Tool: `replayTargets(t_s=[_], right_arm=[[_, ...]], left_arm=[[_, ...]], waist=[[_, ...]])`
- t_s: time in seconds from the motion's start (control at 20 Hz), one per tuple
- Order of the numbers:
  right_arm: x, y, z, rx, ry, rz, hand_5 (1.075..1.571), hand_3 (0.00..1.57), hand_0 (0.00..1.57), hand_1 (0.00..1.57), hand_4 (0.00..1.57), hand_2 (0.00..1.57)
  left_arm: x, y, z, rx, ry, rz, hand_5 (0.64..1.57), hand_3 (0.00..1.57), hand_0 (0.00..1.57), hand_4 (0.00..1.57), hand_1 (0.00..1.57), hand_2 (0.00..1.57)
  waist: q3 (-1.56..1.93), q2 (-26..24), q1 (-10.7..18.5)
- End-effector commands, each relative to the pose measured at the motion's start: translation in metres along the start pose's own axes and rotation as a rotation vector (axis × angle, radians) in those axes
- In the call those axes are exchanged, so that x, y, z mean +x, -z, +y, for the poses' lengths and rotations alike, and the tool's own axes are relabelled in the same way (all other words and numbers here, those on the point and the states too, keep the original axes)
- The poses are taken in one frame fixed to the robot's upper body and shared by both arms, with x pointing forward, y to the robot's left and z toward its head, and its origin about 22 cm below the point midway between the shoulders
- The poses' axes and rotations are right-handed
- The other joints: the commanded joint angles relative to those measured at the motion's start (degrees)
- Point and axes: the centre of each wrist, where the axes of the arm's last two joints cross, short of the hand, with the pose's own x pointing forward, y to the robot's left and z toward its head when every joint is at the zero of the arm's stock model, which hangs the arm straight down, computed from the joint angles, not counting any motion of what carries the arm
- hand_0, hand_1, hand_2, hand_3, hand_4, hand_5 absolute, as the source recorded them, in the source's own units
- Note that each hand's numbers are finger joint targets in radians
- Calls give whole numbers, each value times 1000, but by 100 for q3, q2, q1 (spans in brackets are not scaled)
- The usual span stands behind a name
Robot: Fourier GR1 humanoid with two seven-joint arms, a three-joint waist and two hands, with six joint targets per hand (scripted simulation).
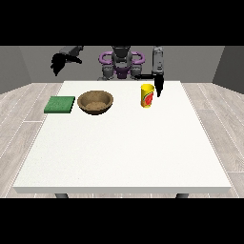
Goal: Pick the cup and pour the ball into the bowl, then pick the bowl and place it on the pad
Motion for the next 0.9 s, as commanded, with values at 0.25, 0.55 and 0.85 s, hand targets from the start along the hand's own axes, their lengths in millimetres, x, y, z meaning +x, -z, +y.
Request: replayTargets(t_s=[0.25, 0.55, 0.85], right_arm=[[21, 8, -40, 49, 4, -28, 1571, 0, 0, 0, 89, 0], [40, 11, -40, 60, -1, -88, 1571, 115, 0, 0, 0, 0], [18, 12, -57, 8, 7, 105, 1570, 164, 0, 0, 127, 0]], left_arm=[[-38, 4, 5, 85, 13, -9, 1464, 0, 0, 0, 0, 0], [-62, -24, 25, 159, 310, -58, 1556, 1571, 1299, 1112, 1299, 1571], [-41, -1, -17, 64, 571, -39, 1549, 1571, 1285, 1161, 1285, 1571]], waist=[[-1, 185, -421], [-3, 459, -656], [20, -770, -297]])
